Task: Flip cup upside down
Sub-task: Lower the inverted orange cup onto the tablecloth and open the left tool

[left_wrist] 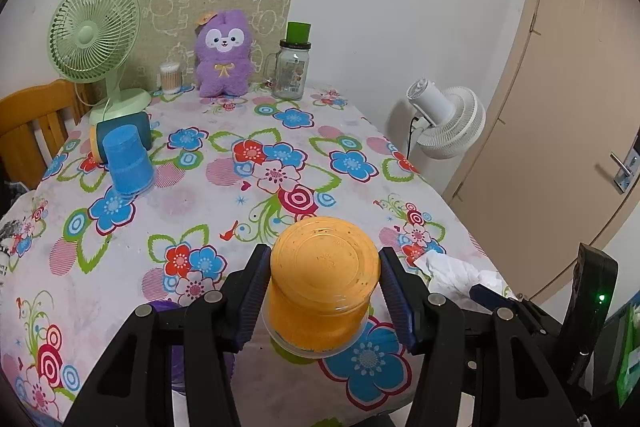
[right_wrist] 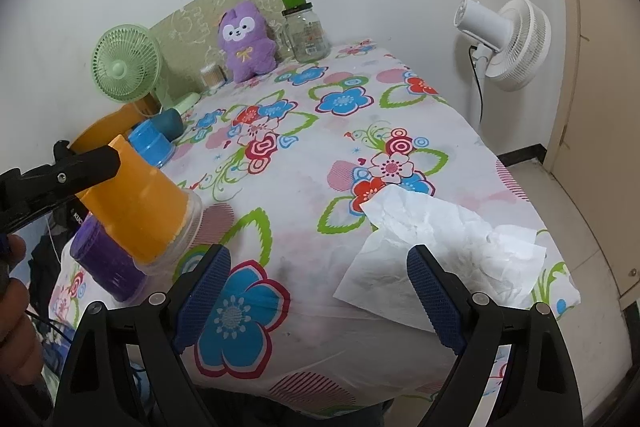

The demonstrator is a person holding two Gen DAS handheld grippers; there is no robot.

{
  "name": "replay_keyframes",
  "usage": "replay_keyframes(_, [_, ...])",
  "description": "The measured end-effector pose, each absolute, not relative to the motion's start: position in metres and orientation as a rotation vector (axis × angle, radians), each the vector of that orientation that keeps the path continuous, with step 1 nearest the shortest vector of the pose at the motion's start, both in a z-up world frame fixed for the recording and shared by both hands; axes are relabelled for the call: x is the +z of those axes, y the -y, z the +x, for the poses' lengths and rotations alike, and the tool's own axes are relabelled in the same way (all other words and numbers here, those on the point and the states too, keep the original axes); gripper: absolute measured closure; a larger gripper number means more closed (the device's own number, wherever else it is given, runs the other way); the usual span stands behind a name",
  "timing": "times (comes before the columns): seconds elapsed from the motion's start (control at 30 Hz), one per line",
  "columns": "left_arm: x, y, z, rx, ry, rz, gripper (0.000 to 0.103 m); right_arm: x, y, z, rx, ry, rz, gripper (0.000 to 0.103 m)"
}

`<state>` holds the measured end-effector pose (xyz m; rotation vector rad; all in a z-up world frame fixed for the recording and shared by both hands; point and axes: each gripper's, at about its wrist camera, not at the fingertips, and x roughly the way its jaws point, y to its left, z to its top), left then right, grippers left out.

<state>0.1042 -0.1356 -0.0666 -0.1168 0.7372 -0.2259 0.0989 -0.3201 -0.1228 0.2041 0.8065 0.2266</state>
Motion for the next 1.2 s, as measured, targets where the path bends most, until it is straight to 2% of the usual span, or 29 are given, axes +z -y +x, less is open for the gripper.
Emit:
replay_keyframes(0.6, [-0.081,0.138,0.111,-0.217,-0.777,-0.129,0.046,-0.126,0.322,0.099,0.223,-0.818,0.205,0.011])
replay_keyframes(0.63, [-0.082,0.138,0.111,-0.222,-0.783,-0.130,0.044,-0.126,0.322,0.099,0.223,-0.819,0.205,0.011])
replay_keyframes(0.7, [-0.085,0.139,0.112,-0.229,-0.801,-0.137,0.021,-0.126,0.322,0.099,0.224,-0.820,0.205,0.011])
replay_keyframes(0.73, [-0.086,0.138,0.111,-0.226,-0.807,-0.152,0.007,-0.126,0.322,0.099,0.225,-0.819,0.204,0.011])
replay_keyframes(0.77, [-0.087,0.137,0.110,-0.224,-0.805,-0.163,0.000,-0.126,0.321,0.099,0.225,-0.819,0.202,0.011])
replay_keyframes(1.2, [-0.079,0.134,0.102,-0.211,-0.801,-0.158,0.000,-0.123,0.318,0.099,0.230,-0.816,0.194,0.011])
